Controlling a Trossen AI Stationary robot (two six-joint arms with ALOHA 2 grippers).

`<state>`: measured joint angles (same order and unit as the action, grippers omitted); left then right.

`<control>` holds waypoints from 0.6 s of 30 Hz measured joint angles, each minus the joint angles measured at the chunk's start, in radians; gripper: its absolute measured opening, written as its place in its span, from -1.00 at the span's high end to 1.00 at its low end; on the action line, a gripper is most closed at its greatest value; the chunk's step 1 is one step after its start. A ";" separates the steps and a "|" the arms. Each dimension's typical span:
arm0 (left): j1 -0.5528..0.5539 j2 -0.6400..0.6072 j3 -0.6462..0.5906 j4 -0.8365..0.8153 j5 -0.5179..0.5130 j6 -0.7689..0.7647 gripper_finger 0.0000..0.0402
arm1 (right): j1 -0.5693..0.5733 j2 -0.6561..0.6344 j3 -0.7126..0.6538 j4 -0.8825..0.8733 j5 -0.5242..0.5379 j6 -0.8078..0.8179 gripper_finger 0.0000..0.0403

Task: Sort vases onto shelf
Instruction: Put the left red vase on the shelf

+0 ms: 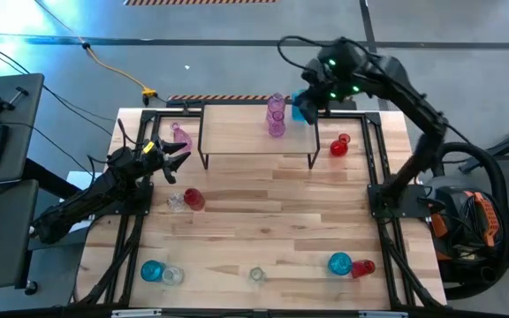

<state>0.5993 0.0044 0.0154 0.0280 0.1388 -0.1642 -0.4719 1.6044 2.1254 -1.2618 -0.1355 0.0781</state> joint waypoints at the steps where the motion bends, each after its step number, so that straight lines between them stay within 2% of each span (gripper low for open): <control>1: 0.000 0.000 0.000 0.000 0.000 0.000 0.08 | 0.011 -0.040 -0.051 0.035 0.008 0.001 0.69; 10: 0.000 0.000 0.000 0.000 0.000 0.000 0.08 | 0.108 -0.502 -0.739 0.510 0.031 0.071 0.69; 14: 0.000 0.000 0.000 0.000 0.000 0.000 0.08 | 0.153 -0.695 -1.013 0.701 0.031 0.092 0.69; 18: 0.000 0.000 0.000 0.000 0.000 0.000 0.08 | 0.196 -0.865 -1.246 0.816 0.031 0.105 0.69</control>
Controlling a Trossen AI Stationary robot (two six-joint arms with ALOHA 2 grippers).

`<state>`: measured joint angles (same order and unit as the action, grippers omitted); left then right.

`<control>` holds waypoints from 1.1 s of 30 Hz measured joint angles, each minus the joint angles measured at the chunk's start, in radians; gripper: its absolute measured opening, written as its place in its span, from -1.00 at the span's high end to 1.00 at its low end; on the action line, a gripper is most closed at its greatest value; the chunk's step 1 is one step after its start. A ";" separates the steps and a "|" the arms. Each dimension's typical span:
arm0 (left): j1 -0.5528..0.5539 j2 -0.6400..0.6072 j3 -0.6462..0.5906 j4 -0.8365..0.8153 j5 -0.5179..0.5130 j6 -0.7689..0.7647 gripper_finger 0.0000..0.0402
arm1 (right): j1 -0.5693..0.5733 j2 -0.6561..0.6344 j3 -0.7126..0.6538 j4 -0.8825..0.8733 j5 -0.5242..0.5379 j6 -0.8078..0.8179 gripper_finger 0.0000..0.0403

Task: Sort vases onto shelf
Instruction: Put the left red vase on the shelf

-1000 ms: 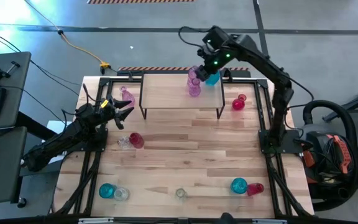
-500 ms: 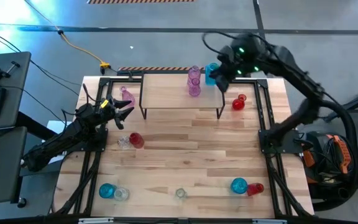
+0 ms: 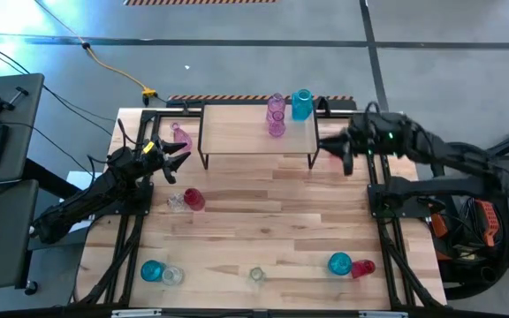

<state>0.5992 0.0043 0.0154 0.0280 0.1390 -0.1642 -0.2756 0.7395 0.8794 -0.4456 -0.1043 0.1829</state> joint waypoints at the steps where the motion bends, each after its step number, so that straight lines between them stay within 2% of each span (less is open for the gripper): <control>1: 0.000 0.000 0.000 0.000 0.000 0.000 0.08 | 0.013 -0.040 -0.052 0.018 -0.001 0.001 0.69; 8: 0.000 0.000 0.000 0.000 0.000 0.000 0.08 | 0.088 -0.271 -0.342 0.208 -0.012 0.049 0.69; 14: 0.000 0.000 0.000 0.000 0.000 0.000 0.08 | 0.125 -0.391 -0.477 0.265 -0.013 0.106 0.69; 26: 0.000 0.000 0.000 0.000 0.000 0.000 0.08 | 0.148 -0.414 -0.505 0.167 -0.016 0.111 0.69; 33: 0.000 0.000 0.000 0.000 0.000 0.005 0.08 | 0.145 -0.414 -0.505 0.167 -0.016 0.180 0.69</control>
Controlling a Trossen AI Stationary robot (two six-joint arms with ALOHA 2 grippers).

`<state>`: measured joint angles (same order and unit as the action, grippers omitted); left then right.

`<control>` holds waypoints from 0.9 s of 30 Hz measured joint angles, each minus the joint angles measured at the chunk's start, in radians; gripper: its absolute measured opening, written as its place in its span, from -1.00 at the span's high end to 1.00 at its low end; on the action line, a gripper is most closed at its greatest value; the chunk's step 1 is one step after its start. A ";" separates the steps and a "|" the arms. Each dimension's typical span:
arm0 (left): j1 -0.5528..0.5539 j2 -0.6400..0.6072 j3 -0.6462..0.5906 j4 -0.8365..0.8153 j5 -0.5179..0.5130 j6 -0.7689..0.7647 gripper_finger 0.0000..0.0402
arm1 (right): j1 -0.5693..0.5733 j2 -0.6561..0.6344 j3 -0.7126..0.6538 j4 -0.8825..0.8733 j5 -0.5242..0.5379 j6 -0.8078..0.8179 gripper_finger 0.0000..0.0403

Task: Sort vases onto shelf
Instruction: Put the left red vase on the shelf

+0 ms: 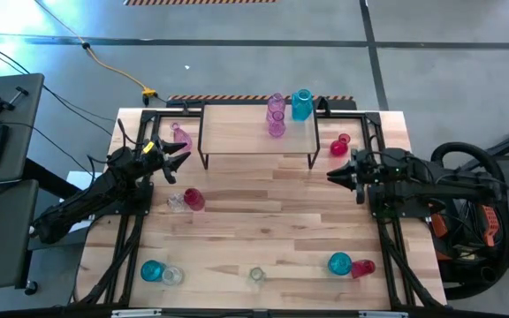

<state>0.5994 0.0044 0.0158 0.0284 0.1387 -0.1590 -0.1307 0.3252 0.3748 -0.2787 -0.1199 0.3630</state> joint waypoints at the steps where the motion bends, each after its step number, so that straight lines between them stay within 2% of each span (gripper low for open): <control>1: 0.000 0.000 0.000 0.002 0.000 0.008 0.08 | 0.000 0.000 0.000 0.003 0.001 0.011 0.69; 3: 0.000 0.000 0.000 0.022 0.000 -0.005 0.08 | 0.000 0.000 0.000 0.005 0.016 0.042 0.69; 8: 0.000 0.000 0.001 0.194 -0.003 -0.196 0.08 | 0.000 0.000 0.000 0.006 0.070 0.105 0.69; 10: 0.000 0.000 0.021 0.206 0.002 -0.248 0.08 | 0.000 0.000 0.000 0.006 0.097 0.112 0.69; 16: 0.000 0.052 0.199 0.013 0.074 -0.260 0.08 | 0.000 0.000 0.000 0.006 0.200 0.135 0.69; 23: 0.000 0.206 0.470 -0.257 0.275 -0.214 0.08 | 0.000 0.000 0.000 0.006 0.274 0.135 0.69; 27: 0.000 0.283 0.573 -0.260 0.420 -0.233 0.08 | 0.000 0.000 0.000 0.006 0.306 0.135 0.69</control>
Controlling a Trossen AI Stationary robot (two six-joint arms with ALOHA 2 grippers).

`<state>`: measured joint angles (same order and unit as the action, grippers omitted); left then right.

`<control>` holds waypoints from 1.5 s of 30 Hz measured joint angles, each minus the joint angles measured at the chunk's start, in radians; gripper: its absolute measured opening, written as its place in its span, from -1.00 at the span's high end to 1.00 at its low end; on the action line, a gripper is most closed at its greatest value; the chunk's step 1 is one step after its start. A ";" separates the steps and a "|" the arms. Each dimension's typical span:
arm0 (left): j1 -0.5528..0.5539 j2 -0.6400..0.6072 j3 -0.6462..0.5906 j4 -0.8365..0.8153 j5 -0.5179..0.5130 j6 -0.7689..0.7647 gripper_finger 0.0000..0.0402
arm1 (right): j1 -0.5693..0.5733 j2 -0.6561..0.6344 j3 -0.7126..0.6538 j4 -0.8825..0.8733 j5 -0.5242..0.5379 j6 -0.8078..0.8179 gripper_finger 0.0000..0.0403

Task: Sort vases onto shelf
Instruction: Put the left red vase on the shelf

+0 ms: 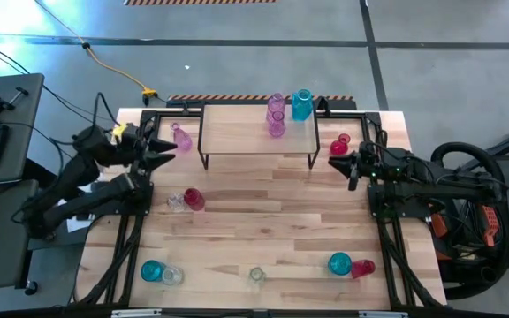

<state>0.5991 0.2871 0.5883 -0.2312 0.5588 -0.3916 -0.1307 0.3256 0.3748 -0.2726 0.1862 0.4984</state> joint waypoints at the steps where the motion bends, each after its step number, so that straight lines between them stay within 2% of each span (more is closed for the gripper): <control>1: 0.000 0.016 0.019 0.018 0.039 0.000 0.08 | 0.000 0.000 0.000 0.000 0.007 0.000 0.69; 5: 0.000 0.075 0.066 0.175 0.164 -0.049 0.08 | 0.000 0.000 0.000 0.000 0.020 0.004 0.69; 9: 0.000 0.119 0.069 0.372 0.173 -0.188 0.08 | 0.000 0.000 0.000 0.000 0.020 0.022 0.69; 14: 0.000 0.145 0.068 0.481 0.173 -0.284 0.08 | 0.000 0.000 0.000 0.000 0.024 0.022 0.69; 19: 0.000 0.187 0.068 0.535 0.193 -0.369 0.08 | 0.000 0.000 0.000 0.000 0.043 0.029 0.69; 24: 0.000 0.236 0.068 0.548 0.208 -0.524 0.08 | 0.000 0.000 0.000 0.000 0.048 0.029 0.69; 32: -0.005 0.295 0.068 0.591 0.426 -0.689 0.08 | 0.000 0.000 0.000 -0.002 0.048 0.026 0.69; 40: -0.062 0.336 0.079 0.570 0.447 -0.718 0.08 | 0.000 0.000 0.000 -0.055 0.047 0.063 0.69; 45: -0.071 0.414 0.199 0.561 0.511 -0.709 0.08 | 0.000 0.000 0.000 -0.058 0.047 0.070 0.69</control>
<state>0.5277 0.7016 0.7876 0.3295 1.0695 -1.1008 -0.1307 0.3260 0.3752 -0.3305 0.2337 0.5686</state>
